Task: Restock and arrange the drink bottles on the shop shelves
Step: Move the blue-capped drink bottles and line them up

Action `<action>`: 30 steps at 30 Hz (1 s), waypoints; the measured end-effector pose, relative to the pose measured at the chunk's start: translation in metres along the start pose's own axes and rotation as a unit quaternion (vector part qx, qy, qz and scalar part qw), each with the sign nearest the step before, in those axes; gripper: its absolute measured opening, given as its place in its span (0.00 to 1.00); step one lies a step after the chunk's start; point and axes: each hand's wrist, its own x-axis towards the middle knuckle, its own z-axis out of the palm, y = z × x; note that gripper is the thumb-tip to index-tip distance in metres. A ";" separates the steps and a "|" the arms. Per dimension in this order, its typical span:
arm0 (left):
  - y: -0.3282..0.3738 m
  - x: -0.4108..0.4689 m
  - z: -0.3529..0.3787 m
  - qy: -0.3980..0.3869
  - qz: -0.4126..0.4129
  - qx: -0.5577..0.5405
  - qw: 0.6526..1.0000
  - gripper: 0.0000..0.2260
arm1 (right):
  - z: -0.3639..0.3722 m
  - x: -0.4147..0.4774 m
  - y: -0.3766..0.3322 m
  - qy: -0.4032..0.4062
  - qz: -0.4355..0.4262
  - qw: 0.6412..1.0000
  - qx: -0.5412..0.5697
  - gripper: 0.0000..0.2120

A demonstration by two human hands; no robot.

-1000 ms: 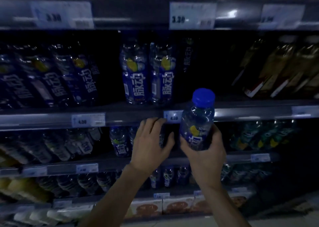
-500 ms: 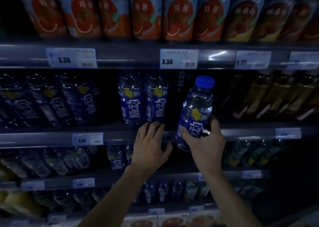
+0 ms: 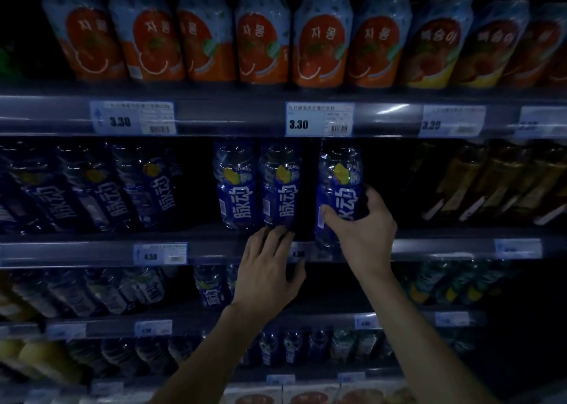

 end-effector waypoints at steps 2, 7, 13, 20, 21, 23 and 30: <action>0.000 -0.001 0.000 -0.001 -0.001 -0.001 1.000 0.22 | 0.001 0.004 -0.001 0.003 -0.001 1.000 0.004 0.22; -0.001 -0.001 0.002 0.001 -0.003 -0.004 1.000 0.22 | 0.007 0.021 -0.009 0.025 -0.010 1.000 0.013 0.29; -0.001 -0.003 0.004 0.010 -0.004 -0.010 1.000 0.21 | 0.020 0.024 -0.005 0.030 -0.001 0.999 0.023 0.29; -0.004 -0.004 0.005 0.008 0.002 -0.012 1.000 0.21 | 0.036 0.023 0.006 0.034 -0.002 0.999 0.027 0.29; -0.005 -0.003 0.005 0.008 0.003 -0.012 1.000 0.21 | 0.037 0.024 0.007 0.036 -0.002 0.999 0.027 0.29; -0.006 -0.003 0.004 0.007 0.005 -0.015 1.000 0.21 | 0.040 0.026 0.007 0.039 -0.001 0.999 0.026 0.29; -0.009 -0.002 0.004 0.012 0.012 -0.022 1.000 0.22 | 0.041 0.028 0.011 0.025 0.010 0.999 0.037 0.34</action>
